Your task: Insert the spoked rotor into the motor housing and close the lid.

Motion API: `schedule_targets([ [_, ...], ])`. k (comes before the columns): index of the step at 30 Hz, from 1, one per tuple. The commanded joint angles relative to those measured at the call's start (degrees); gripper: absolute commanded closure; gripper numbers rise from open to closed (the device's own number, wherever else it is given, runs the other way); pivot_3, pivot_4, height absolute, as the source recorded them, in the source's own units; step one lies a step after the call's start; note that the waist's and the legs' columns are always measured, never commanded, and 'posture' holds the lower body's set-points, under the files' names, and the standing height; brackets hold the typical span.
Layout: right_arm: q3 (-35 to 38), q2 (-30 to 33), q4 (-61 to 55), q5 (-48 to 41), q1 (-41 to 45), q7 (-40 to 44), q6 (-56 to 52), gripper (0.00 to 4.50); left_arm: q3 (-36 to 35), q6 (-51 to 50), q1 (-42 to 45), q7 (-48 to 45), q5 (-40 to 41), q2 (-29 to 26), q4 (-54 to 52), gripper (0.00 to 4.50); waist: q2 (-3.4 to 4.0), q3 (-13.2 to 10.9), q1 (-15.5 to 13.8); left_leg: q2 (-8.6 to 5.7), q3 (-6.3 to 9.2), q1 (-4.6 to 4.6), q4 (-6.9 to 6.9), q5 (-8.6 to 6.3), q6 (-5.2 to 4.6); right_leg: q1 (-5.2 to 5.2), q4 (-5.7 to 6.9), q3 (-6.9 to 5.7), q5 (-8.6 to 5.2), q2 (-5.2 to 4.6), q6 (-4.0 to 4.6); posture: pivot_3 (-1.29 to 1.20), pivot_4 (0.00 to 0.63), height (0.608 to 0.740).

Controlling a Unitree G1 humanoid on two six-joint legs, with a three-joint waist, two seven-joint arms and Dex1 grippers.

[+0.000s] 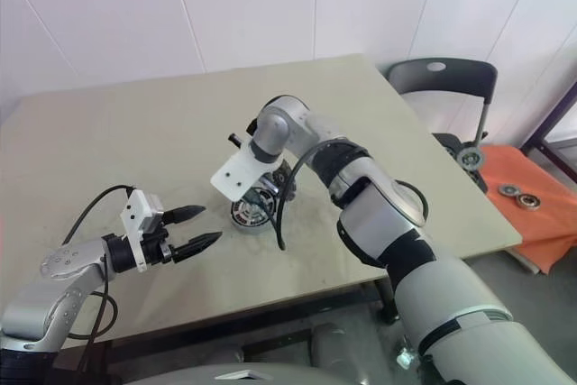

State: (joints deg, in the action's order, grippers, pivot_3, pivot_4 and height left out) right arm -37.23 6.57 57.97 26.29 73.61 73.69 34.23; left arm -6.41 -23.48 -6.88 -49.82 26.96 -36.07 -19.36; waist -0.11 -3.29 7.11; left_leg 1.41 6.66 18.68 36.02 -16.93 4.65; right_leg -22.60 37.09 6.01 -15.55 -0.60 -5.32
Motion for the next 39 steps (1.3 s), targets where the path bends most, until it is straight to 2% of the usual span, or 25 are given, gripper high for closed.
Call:
schedule_targets([
  [1, -1.29, 0.65, -2.63, 0.70, -1.88, 1.10, 1.10, 4.47, -0.77, 0.39, 0.44, 0.16, 0.62, -0.29, -1.57, 0.62, -0.01, 0.00, -0.01, 0.00, 0.00, 0.00, 0.00, 0.00, 0.00, 0.00, 0.00, 0.00, 0.00, 0.00, 0.00, 0.00, 0.000, 0.740],
  [9, -3.00, -0.32, -3.79, 2.40, -6.31, -0.18, -1.91, 4.47, -0.45, 0.24, 0.66, 0.32, 0.62, -0.20, -1.42, 0.62, -0.02, 0.02, 0.13, 0.00, 0.00, -0.22, -0.02, 0.00, 0.00, 0.17, 0.03, 0.00, -0.13, 0.01, -0.18, 0.00, 0.000, 0.740],
  [14, -0.33, -1.14, -2.94, 0.70, -3.41, -2.17, -3.01, 4.47, -0.44, 0.33, 0.91, 0.08, 0.60, -0.33, -1.05, 0.62, -0.02, 0.02, 0.28, 0.00, 0.00, -0.30, 0.04, 0.00, 0.00, 0.23, 0.07, 0.01, -0.15, 0.02, -0.16, 0.00, 0.000, 0.740],
  [20, 5.94, -1.25, -5.91, -7.20, 1.37, 2.32, -5.71, 4.47, -0.87, 0.52, 1.12, -0.32, 0.62, -0.60, -0.71, 0.62, 0.03, -0.10, 0.03, 0.00, 0.01, -0.11, 0.04, 0.00, 0.00, 0.06, 0.11, 0.01, -0.12, 0.02, -0.18, 0.00, 0.000, 0.740],
  [30, 5.16, 8.96, -26.74, -15.26, -6.98, 17.76, -13.11, 4.47, -0.62, 0.75, 2.10, -1.08, 0.44, -0.77, 0.35, 0.62, 0.09, -0.16, -0.29, -0.01, 0.02, 0.11, 0.03, 0.00, 0.00, -0.02, -0.06, -0.03, -0.10, -0.05, -0.17, 0.00, 0.000, 0.740],
  [35, -5.10, 19.88, -40.81, -24.16, -10.28, 18.81, -19.31, 4.47, 0.63, 1.10, 3.69, -1.43, -0.03, -0.22, 1.82, 0.62, 0.11, -0.17, -0.51, -0.01, 0.04, 0.13, 0.04, 0.00, 0.00, -0.05, -0.02, -0.04, -0.09, -0.04, -0.30, 0.00, 0.000, 0.740],
  [37, -5.83, 20.31, -41.41, -24.70, -9.74, 18.81, -19.83, 4.47, 1.09, 1.25, 4.10, -1.55, -0.10, 0.04, 2.16, 0.62, 0.09, -0.19, -0.27, -0.02, 0.00, 0.15, 0.06, 0.00, 0.00, -0.04, -0.09, -0.02, -0.17, -0.05, -0.23, 0.00, 0.000, 0.740],
  [39, -4.94, 17.85, -39.08, -22.59, -9.14, 18.58, -19.98, 4.47, 1.56, 1.41, 4.39, -1.52, -0.27, 0.36, 2.43, 0.62, 0.09, -0.21, 0.07, -0.02, -0.03, 0.15, 0.07, 0.00, 0.00, -0.09, -0.04, 0.01, -0.17, -0.04, -0.23, 0.00, 0.000, 0.740],
])
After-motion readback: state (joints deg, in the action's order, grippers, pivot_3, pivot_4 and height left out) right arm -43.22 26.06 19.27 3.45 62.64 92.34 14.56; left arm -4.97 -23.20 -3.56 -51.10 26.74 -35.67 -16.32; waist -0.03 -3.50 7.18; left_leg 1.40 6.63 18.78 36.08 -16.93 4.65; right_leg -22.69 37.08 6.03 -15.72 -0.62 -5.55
